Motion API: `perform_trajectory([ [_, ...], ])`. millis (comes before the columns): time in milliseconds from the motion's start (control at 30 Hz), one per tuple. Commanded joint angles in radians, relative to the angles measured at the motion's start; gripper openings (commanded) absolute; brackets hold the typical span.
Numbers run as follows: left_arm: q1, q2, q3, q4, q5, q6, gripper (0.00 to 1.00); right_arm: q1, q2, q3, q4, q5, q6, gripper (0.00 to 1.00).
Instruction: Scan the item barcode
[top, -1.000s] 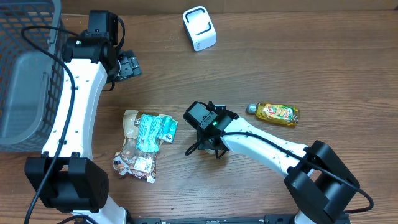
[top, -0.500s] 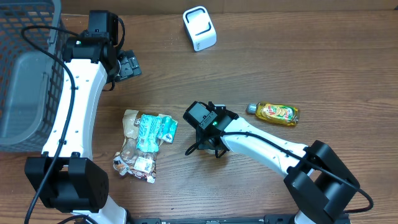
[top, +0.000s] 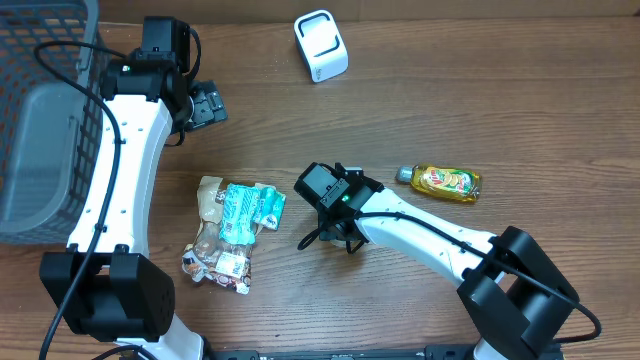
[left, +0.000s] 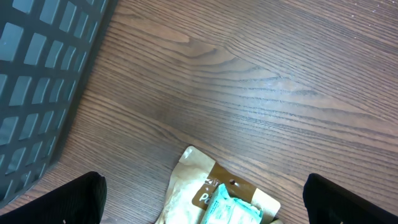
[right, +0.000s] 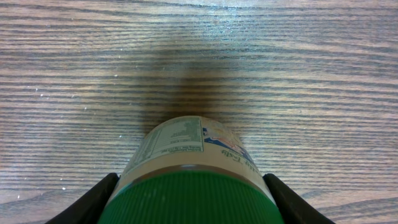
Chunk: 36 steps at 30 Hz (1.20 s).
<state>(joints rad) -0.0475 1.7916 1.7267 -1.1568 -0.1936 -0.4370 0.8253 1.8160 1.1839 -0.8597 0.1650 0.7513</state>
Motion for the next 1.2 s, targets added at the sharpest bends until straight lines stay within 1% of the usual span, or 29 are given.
perform_trajectory([
  [0,0.001,-0.013,0.009,-0.002,0.003,0.014,1.0,-0.002,0.01,-0.006,0.006,-0.001,0.0,0.49],
  [300,0.001,-0.013,0.009,-0.002,0.004,0.014,1.0,-0.002,0.01,-0.006,0.002,-0.002,0.0,0.48],
  [433,0.001,-0.013,0.009,-0.002,0.003,0.014,0.99,-0.002,0.01,-0.006,0.002,-0.002,0.004,0.4],
  [533,0.001,-0.013,0.009,-0.002,0.004,0.014,0.99,-0.006,0.01,0.0,0.0,-0.007,0.003,0.38],
  [600,0.001,-0.013,0.009,-0.002,0.004,0.014,1.0,-0.021,0.009,0.018,-0.021,-0.028,0.003,0.34],
  [733,0.001,-0.013,0.009,-0.002,0.004,0.014,1.0,-0.081,0.005,0.077,-0.074,-0.127,0.002,0.16],
  [767,0.001,-0.013,0.009,-0.002,0.004,0.014,1.0,-0.096,0.003,0.089,-0.085,-0.149,-0.002,0.14],
  [867,0.001,-0.013,0.009,-0.002,0.004,0.014,1.0,-0.139,0.003,0.131,-0.138,-0.215,-0.005,0.13],
  [967,0.001,-0.013,0.009,-0.002,0.004,0.014,0.99,-0.174,0.002,0.179,-0.205,-0.312,-0.066,0.13],
  [1033,0.001,-0.013,0.009,-0.002,0.003,0.014,0.99,-0.196,0.002,0.211,-0.255,-0.403,-0.1,0.13],
  [1167,0.001,-0.013,0.009,-0.002,0.004,0.014,1.0,-0.236,0.002,0.243,-0.323,-0.582,-0.106,0.13],
])
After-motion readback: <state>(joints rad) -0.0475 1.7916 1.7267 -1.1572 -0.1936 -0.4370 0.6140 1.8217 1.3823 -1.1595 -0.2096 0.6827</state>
